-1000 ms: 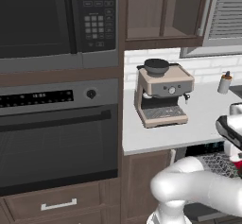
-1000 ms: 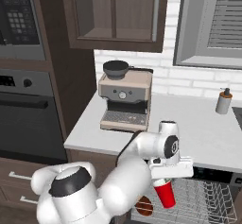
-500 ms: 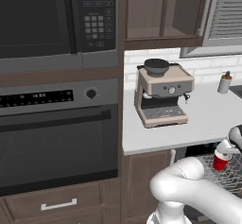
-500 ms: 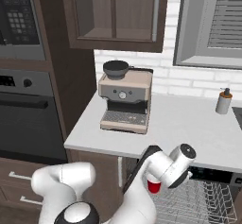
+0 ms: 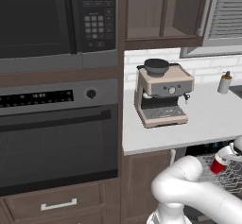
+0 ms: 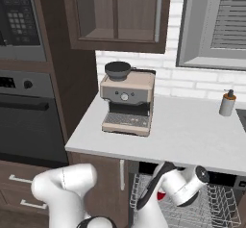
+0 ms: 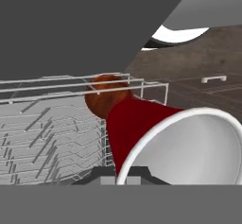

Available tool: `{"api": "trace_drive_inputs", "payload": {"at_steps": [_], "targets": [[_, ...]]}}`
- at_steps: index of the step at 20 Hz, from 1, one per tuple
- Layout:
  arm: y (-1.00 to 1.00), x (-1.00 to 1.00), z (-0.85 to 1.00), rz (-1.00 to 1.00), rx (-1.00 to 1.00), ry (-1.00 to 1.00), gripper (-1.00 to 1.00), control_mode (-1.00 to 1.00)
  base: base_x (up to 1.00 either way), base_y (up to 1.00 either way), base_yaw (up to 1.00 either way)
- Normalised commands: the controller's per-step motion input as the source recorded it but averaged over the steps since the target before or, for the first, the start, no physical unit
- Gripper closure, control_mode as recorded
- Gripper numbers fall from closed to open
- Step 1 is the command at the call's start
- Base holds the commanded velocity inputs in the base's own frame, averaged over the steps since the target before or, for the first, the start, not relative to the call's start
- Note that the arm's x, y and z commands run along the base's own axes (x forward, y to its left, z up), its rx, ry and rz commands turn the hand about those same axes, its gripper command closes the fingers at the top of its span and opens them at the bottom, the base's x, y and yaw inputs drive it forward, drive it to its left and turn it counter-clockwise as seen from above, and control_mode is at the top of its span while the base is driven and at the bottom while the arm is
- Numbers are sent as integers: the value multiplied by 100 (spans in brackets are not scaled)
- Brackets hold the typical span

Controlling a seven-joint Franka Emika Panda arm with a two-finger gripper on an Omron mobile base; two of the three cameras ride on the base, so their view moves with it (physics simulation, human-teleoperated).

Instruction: Pick up the cup and bowl from the counter, place them in the dishwasher, and close the dishwasher door.

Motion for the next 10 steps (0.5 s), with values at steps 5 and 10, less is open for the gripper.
{"api": "trace_drive_inputs", "payload": {"at_steps": [5,10], "targets": [[0,16,-50,0,-3,-4,100,-100,0,0,0],[-4,26,-48,0,-8,1,100,-100,0,0,0]]}}
